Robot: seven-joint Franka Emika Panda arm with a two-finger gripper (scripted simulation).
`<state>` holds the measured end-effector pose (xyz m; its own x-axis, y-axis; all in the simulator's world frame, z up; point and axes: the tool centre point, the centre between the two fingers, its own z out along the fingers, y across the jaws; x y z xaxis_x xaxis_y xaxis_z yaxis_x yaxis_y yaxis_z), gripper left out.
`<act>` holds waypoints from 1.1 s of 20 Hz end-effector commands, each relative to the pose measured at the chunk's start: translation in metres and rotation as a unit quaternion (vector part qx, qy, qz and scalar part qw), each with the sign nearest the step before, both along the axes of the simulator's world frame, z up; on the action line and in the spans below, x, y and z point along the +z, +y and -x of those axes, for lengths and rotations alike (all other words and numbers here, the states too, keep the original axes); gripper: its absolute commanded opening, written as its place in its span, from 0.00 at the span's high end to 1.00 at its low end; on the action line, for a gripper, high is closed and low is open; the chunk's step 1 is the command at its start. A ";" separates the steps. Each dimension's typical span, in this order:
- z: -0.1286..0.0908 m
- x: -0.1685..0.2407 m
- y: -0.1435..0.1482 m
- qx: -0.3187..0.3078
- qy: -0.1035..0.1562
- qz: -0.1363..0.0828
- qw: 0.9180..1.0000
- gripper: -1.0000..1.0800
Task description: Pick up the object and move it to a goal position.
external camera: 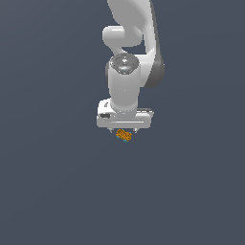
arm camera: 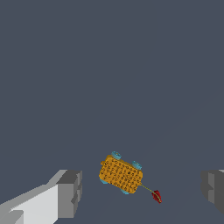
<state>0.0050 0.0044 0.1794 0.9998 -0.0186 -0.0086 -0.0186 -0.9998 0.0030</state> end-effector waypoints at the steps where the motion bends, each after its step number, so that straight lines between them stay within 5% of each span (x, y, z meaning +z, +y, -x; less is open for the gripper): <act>1: 0.000 0.000 0.000 0.000 0.000 0.000 1.000 0.04; 12: -0.007 0.013 -0.021 -0.040 -0.010 -0.011 0.999 0.04; 22: -0.003 0.004 -0.021 -0.009 -0.009 -0.008 1.000 0.04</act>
<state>0.0088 -0.0164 0.1860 0.9987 -0.0508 0.0101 -0.0506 -0.9986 -0.0154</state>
